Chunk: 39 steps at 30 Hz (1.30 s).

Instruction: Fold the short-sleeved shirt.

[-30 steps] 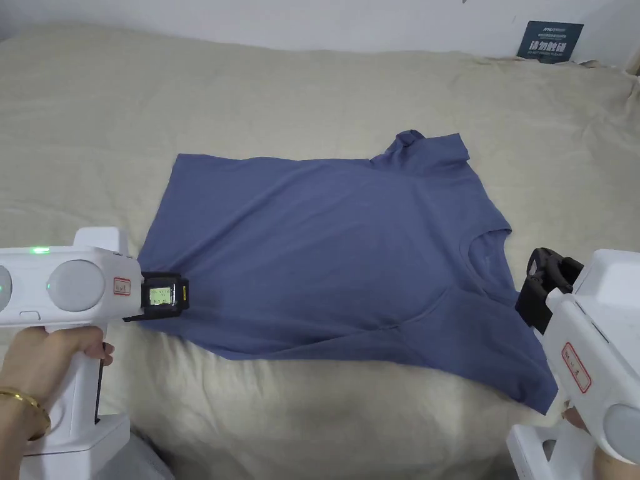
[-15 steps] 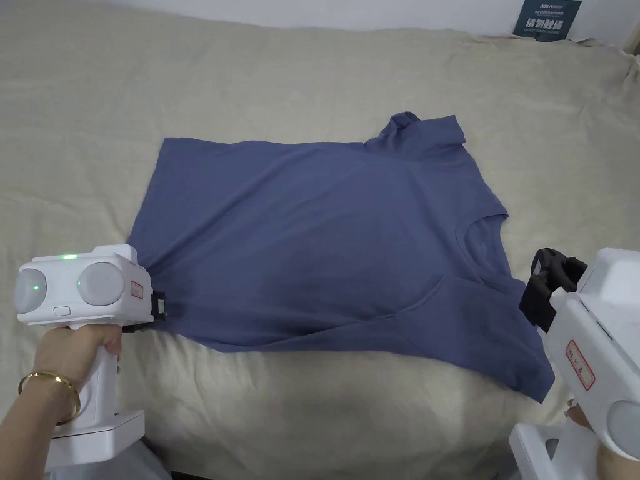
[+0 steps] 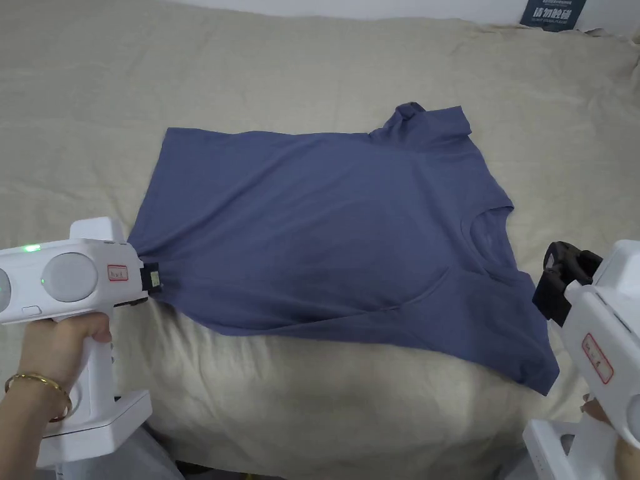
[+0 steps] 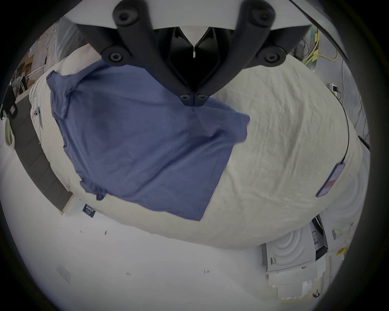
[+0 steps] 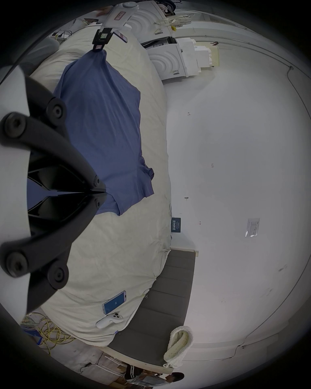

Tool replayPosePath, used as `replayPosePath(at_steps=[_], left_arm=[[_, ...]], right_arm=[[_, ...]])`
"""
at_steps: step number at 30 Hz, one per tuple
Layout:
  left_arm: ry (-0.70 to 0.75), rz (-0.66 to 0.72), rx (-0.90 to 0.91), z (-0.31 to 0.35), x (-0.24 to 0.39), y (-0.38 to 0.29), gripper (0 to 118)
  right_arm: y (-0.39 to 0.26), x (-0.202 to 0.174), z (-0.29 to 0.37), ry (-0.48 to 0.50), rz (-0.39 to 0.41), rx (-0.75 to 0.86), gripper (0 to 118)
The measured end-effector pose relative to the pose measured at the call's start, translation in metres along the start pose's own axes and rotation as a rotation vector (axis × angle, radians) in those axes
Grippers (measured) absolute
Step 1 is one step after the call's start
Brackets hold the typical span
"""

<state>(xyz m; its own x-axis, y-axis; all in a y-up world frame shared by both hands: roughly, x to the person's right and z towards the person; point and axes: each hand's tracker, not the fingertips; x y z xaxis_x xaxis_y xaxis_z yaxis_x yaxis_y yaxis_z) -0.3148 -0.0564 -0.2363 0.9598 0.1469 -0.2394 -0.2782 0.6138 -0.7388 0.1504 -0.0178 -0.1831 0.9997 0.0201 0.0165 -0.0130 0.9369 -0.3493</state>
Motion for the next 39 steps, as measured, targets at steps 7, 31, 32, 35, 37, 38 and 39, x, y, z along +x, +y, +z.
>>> replayPosePath(at_steps=[7, 31, 32, 35, 37, 38, 39], left_arm=[[-0.023, -0.004, 0.069, 0.022, 0.008, 0.004, 0], [-0.025, 0.017, 0.088, 0.023, 0.014, -0.007, 0], [-0.024, 0.018, 0.087, 0.023, 0.014, -0.007, 0], [-0.02, 0.019, 0.084, 0.022, 0.013, -0.006, 0], [-0.018, 0.021, 0.079, 0.022, 0.011, -0.004, 0], [-0.02, 0.028, 0.075, 0.023, 0.009, -0.003, 0], [-0.027, 0.039, 0.069, 0.024, 0.007, 0.0, 0]], right_arm=[[0.018, 0.031, 0.005, 0.038, -0.068, -0.185, 87], [-0.079, 0.041, -0.074, 0.051, -0.043, -0.667, 18], [-0.078, 0.041, -0.073, 0.059, -0.043, -0.658, 5], [-0.072, 0.041, -0.069, 0.085, -0.048, -0.648, 4], [-0.065, 0.043, -0.065, 0.099, -0.045, -0.641, 4], [-0.059, 0.046, -0.062, 0.113, -0.055, -0.635, 4], [-0.052, 0.048, -0.059, 0.134, -0.075, -0.625, 4]])
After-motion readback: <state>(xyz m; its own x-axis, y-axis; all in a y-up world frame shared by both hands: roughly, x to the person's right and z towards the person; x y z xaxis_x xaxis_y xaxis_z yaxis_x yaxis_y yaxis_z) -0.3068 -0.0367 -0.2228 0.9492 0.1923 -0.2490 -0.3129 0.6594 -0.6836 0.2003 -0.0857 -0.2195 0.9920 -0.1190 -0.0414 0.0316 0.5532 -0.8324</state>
